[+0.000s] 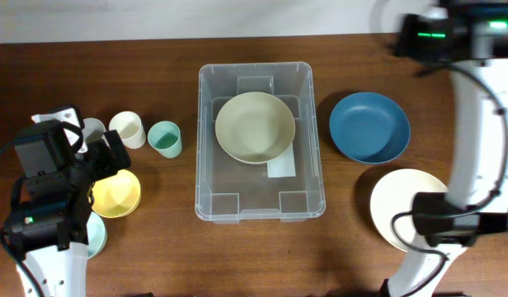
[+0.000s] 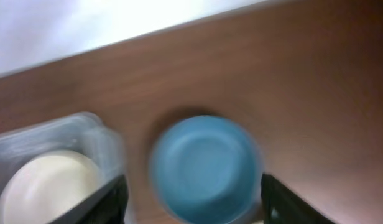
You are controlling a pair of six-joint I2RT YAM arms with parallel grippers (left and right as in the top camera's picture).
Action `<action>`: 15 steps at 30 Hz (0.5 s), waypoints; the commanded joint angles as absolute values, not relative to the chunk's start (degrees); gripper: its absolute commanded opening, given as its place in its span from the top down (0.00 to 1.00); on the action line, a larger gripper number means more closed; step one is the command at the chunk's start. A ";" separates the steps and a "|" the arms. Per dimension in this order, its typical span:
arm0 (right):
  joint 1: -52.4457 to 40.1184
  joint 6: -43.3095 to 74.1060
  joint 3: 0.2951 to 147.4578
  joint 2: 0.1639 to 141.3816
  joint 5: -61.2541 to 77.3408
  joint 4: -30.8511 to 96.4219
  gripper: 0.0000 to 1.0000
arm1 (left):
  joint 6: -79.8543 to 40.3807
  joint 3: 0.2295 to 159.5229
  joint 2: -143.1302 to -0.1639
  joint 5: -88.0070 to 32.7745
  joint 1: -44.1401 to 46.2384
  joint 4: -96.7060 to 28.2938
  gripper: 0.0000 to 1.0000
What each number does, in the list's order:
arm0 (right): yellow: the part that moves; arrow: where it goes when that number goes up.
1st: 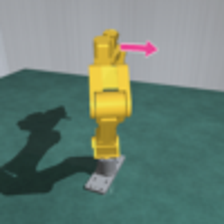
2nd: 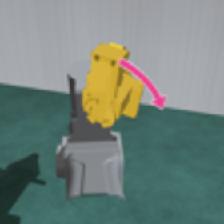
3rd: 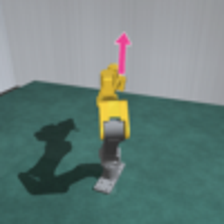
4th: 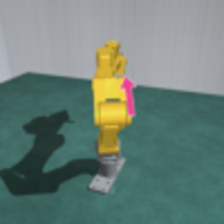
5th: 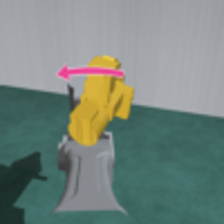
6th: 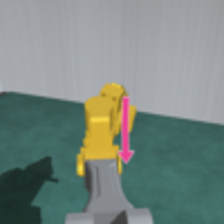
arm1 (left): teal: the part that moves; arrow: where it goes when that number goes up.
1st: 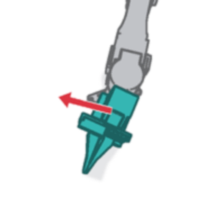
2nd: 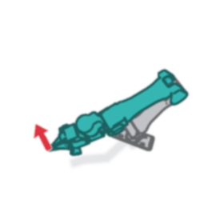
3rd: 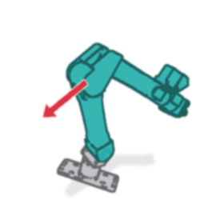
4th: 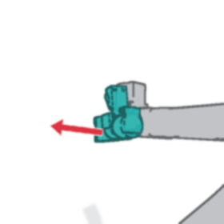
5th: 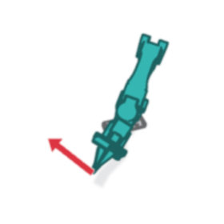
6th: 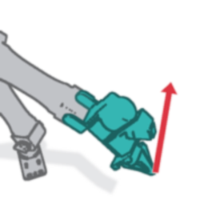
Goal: Pack container
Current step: 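Move the right gripper to the blue plate and grasp its rim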
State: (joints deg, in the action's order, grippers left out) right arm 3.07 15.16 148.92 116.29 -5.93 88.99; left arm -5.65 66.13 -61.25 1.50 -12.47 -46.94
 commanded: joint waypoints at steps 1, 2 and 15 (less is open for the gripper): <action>12.40 18.04 145.73 119.66 -0.36 93.65 0.33 | -6.17 67.02 -61.08 1.26 -12.82 -46.72 0.00; 15.49 16.47 142.67 120.33 1.02 93.86 0.33 | -6.17 67.02 -61.08 1.26 -12.82 -46.74 0.00; 19.03 9.43 99.29 121.36 7.62 66.19 0.32 | -6.20 67.02 -61.06 1.23 -12.80 -46.76 0.00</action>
